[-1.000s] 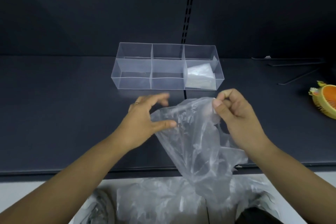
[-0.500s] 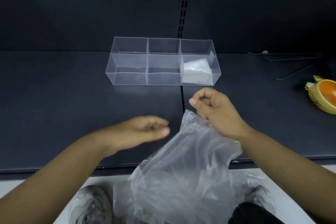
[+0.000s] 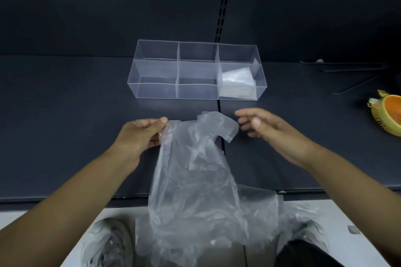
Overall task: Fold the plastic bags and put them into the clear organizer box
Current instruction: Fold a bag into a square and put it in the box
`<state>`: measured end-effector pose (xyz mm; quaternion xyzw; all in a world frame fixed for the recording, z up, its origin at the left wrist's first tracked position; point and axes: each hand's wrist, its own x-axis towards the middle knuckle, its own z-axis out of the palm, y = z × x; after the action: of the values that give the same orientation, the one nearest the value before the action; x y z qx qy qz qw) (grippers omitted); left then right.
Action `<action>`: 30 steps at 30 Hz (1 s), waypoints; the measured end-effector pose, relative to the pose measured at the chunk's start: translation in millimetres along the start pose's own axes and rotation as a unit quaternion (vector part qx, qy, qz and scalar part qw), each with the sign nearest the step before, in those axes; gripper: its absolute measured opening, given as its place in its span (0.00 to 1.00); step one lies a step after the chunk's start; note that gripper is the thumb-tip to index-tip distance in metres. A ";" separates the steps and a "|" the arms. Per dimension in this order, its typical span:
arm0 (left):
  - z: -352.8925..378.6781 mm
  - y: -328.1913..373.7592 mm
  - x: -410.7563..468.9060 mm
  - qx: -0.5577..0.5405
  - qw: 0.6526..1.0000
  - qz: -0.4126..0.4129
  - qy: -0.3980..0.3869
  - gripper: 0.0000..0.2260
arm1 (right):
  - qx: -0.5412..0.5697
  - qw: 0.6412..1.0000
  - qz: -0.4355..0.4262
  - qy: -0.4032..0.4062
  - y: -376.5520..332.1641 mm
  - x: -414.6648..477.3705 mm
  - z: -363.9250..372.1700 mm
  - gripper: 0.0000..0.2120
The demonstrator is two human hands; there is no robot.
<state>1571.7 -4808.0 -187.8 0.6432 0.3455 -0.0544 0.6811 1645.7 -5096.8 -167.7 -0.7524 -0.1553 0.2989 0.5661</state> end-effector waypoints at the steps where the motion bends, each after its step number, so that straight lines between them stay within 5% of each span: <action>1: -0.5 -0.2 1.2 -0.001 1.000 -0.001 0.004 0.08 | -0.012 1.000 -0.001 -0.023 -2.2 -0.1 3.4 0.20; 4: -0.5 -0.3 2.1 -0.003 1.000 0.006 0.001 0.08 | -0.046 0.998 -0.003 -0.046 -11.9 7.6 17.9 0.18; 8: -3.9 -1.4 4.5 -0.010 1.000 0.019 0.009 0.07 | -0.079 0.994 -0.005 -0.075 -16.5 14.6 21.9 0.02; 12: -20.7 1.5 15.9 -0.020 0.997 0.024 0.067 0.05 | -0.025 0.997 0.020 -0.068 -8.1 8.7 -13.0 0.10; 15: -32.3 2.9 27.9 0.008 0.994 0.046 0.103 0.05 | 0.043 0.997 0.057 0.033 -0.3 11.3 -35.2 0.15; 18: -34.2 7.8 38.9 0.053 0.989 0.084 0.113 0.06 | 0.031 0.984 0.065 0.161 10.7 26.8 -42.3 0.06; 24: -33.3 16.0 55.4 0.057 0.986 0.112 0.108 0.07 | 0.020 0.936 0.060 0.346 18.8 36.6 -47.0 0.05; 27: -41.9 8.9 44.7 0.027 0.997 0.045 0.060 0.13 | -0.018 0.956 0.090 0.279 20.2 12.5 -38.8 0.03; 30: -56.4 -8.1 18.6 -0.004 0.999 -0.033 0.018 0.16 | -0.096 0.988 0.088 0.081 20.0 -28.3 -20.1 0.11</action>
<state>1559.0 -4751.0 -200.9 0.6292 0.3793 -0.0640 0.6754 1634.3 -5134.4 -175.1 -0.8356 -0.0699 0.2698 0.4735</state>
